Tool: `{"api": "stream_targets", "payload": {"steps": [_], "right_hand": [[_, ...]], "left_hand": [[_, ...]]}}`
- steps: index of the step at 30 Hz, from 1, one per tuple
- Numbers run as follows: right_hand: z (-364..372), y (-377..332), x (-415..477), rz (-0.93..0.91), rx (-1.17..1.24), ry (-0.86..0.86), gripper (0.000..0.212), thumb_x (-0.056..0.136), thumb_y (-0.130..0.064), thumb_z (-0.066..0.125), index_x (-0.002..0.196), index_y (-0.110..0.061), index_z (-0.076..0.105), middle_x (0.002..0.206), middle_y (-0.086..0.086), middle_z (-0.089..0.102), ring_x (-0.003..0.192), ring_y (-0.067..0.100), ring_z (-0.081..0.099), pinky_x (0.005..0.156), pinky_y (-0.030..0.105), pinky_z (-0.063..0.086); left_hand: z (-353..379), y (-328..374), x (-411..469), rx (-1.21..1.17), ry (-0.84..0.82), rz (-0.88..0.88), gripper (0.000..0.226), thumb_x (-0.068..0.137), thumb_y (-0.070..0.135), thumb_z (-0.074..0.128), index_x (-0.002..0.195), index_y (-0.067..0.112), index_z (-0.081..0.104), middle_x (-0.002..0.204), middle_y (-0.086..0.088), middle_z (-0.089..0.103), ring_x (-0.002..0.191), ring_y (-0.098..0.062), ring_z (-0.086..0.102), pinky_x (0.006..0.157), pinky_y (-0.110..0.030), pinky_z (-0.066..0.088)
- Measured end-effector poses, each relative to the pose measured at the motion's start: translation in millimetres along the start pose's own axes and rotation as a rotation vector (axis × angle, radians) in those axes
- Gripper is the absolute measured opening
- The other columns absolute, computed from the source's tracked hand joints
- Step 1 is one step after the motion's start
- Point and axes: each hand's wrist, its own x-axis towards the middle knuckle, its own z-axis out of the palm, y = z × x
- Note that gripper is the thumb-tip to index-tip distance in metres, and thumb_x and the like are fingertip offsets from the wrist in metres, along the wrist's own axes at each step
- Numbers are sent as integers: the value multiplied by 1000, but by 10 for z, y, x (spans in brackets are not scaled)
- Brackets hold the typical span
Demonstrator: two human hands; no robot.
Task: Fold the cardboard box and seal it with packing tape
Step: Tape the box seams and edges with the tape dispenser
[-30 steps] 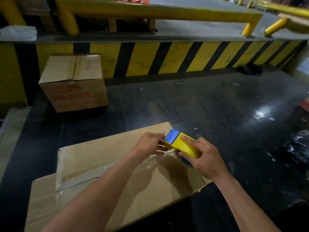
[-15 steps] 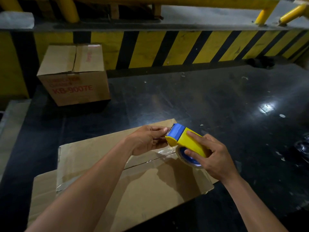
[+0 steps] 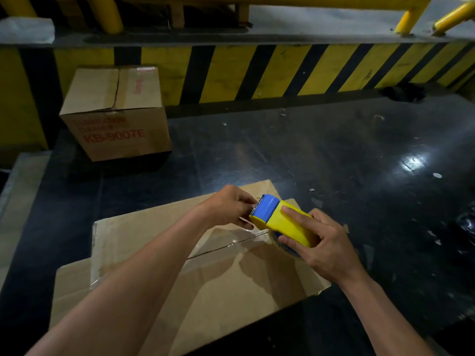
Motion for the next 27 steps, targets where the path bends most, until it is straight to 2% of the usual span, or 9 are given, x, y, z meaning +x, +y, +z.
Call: {"api": "stream_targets", "payload": {"steps": [6, 10, 15, 18, 22, 27], "right_hand": [[-32, -61, -5, 6, 23, 24, 63, 77, -61, 65, 136, -49, 48, 94, -21, 43, 87, 3, 50, 65, 8, 41], [-62, -116, -19, 8, 28, 31, 61, 79, -65, 63, 136, -51, 47, 94, -20, 44, 88, 3, 50, 65, 8, 42], [-14, -218, -30, 69, -17, 31, 69, 75, -68, 60, 139, -46, 48, 88, -15, 42, 81, 5, 50, 59, 10, 40], [4, -273, -28, 130, -54, 42, 68, 76, -65, 63, 140, -48, 45, 86, -13, 41, 75, 3, 50, 58, 11, 39], [-27, -279, 17, 206, -95, 81, 64, 81, -55, 69, 140, -44, 49, 86, -17, 40, 74, 4, 49, 64, 10, 35], [-9, -260, 90, 295, -146, 75, 62, 84, -58, 65, 142, -42, 47, 84, -15, 35, 79, 11, 49, 69, 21, 38]], "left_hand": [[-13, 23, -47, -100, 7, -16, 21, 101, -1, 53, 101, -5, 74, 97, -24, 72, 80, -25, 74, 66, -26, 61], [-28, 21, -43, -32, 35, -30, 25, 96, -11, 52, 108, -7, 73, 97, -24, 71, 68, -16, 72, 61, -19, 57], [-53, 121, 27, 13, 123, 4, 18, 97, -4, 57, 94, 2, 73, 88, -21, 68, 65, -20, 69, 55, -20, 57], [-91, 206, 160, 98, 138, 53, 16, 97, -1, 59, 91, 0, 73, 80, -17, 66, 64, -20, 66, 56, -21, 57], [-118, 309, 425, 171, 122, 113, 11, 94, 8, 70, 94, -2, 75, 80, -17, 71, 66, -18, 66, 57, -21, 57], [-123, 391, 833, 249, 67, 173, 6, 91, 7, 74, 86, 4, 75, 77, -14, 74, 59, -10, 64, 57, -22, 53]]}}
